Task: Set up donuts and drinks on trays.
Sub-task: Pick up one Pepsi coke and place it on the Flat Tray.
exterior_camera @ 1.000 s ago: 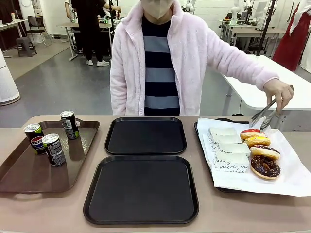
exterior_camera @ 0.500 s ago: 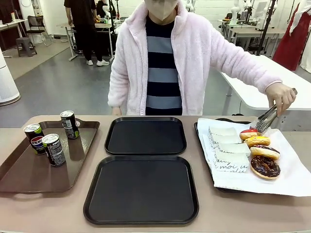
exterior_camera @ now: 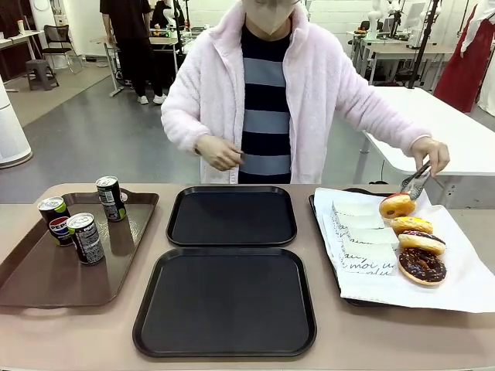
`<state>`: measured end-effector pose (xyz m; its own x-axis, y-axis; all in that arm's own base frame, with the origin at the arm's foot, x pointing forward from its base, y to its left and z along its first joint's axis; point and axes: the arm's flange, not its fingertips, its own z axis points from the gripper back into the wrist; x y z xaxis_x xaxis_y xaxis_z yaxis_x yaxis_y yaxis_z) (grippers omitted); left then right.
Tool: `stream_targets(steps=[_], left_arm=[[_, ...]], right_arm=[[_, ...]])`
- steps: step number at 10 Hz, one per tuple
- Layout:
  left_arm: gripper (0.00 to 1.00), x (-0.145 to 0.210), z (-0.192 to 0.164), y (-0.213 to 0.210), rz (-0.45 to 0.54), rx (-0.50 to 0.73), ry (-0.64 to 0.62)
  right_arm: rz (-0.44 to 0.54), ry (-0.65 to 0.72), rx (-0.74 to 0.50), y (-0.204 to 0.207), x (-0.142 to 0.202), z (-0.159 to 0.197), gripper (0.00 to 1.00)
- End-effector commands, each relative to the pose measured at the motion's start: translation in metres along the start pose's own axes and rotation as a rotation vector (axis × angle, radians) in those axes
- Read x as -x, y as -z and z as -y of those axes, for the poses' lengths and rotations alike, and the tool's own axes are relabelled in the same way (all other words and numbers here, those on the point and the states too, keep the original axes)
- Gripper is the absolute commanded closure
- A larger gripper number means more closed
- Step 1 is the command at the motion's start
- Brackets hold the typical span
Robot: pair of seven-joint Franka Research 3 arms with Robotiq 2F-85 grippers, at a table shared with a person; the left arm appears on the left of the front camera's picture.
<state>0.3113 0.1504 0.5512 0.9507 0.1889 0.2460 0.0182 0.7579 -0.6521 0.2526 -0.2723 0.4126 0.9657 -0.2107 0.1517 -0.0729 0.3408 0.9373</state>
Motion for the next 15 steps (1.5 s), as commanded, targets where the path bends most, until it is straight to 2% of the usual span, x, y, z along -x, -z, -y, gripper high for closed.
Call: stream_targets(steps=[1, 4, 6, 8, 11, 15], left_arm=[[0.00, -0.009, 0.050, 0.013, -0.084, -0.232, 0.052], [0.00, -0.020, 0.103, 0.093, -0.118, -0.505, 0.107], [0.00, -0.021, 0.113, 0.158, -0.119, -0.641, 0.137], [0.00, -0.030, 0.107, 0.201, -0.110, -0.742, 0.145], [0.00, -0.033, 0.101, 0.239, -0.104, -0.779, 0.139], [0.00, -0.030, 0.094, 0.235, -0.126, -0.756, 0.153]], right_arm=[[0.006, -0.010, -0.013, -0.001, 0.000, 0.000, 0.00], [0.006, -0.010, -0.013, -0.001, 0.000, 0.000, 0.00], [0.006, -0.010, -0.013, -0.001, 0.000, 0.000, 0.00], [0.006, -0.010, -0.013, -0.001, 0.000, 0.000, 0.00], [0.006, -0.010, -0.013, -0.001, 0.000, 0.000, 0.00], [0.006, -0.010, -0.013, -0.001, 0.000, 0.000, 0.00]])
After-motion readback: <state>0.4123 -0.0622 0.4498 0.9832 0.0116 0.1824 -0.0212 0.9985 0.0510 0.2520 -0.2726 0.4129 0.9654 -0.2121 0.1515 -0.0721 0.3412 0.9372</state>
